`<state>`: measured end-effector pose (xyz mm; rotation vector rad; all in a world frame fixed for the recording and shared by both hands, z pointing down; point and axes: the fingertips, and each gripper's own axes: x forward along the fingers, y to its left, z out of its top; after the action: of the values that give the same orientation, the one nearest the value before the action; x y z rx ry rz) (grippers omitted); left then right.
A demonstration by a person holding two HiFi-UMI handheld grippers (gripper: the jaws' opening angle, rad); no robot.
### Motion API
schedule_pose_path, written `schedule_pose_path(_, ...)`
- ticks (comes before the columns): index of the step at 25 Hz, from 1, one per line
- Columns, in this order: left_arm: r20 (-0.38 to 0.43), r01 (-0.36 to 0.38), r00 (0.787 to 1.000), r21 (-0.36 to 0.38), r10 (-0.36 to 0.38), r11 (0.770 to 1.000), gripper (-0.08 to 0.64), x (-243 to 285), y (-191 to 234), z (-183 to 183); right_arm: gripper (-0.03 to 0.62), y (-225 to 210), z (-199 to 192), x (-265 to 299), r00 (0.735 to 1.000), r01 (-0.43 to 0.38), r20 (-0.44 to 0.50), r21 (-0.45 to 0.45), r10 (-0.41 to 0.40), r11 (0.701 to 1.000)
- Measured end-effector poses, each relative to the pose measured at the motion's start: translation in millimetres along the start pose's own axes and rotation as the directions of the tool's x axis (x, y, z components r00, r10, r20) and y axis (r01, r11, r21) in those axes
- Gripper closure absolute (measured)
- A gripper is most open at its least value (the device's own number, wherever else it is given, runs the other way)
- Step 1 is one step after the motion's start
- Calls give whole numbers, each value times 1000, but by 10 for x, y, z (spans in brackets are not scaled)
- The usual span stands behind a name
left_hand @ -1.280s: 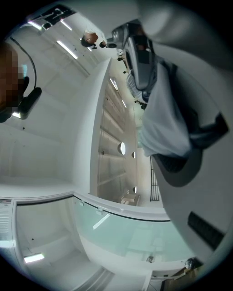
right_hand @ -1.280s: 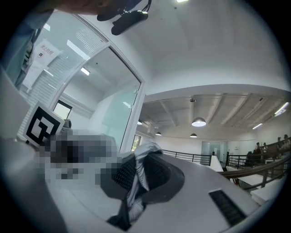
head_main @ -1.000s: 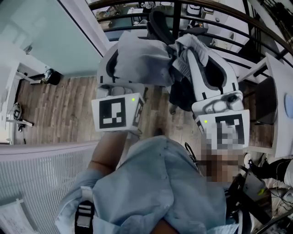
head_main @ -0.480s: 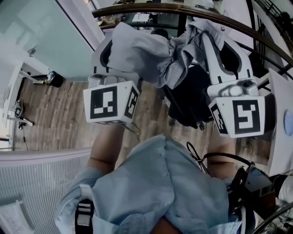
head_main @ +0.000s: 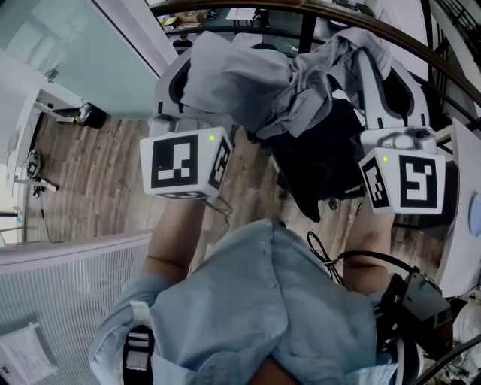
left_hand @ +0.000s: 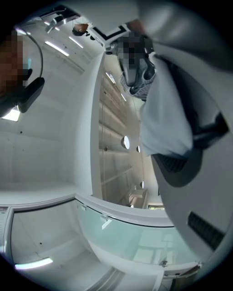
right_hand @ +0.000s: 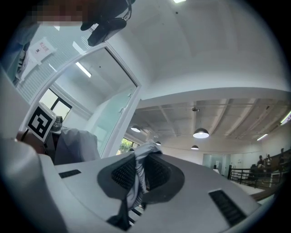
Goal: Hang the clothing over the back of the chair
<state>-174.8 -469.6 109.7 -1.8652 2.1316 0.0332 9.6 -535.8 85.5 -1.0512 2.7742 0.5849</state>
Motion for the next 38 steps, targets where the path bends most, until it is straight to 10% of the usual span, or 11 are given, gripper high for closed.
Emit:
schedule_pose_path(7,-135,-17,991,18,19,1000,537,-64,-62,-645,557,-122,-952,-5,987,14,-158,78,-2,997)
schedule_pose_path(18,-331,18,943,-79,-43,997,535,-430,-419,-1601,546,453,-2151,-267,908,-141,-337,318,251,938)
schedule_pose_path(26,-323,23,945,-87,-50,996,426,-633,-468,-1636,382,719,-2406,-461,834,-224,-332,525,440,821)
schedule_pose_path(31,-353,67,930,-113,-103,991,305,-783,-505,-1716,275,878,-2611,-606,759,-236,-411,550,506,801)
schedule_pose_path(38,-341,60,935,-121,-98,991,301,-1028,-572,-1680,264,860,-2890,-993,767,-120,-455,592,453,797)
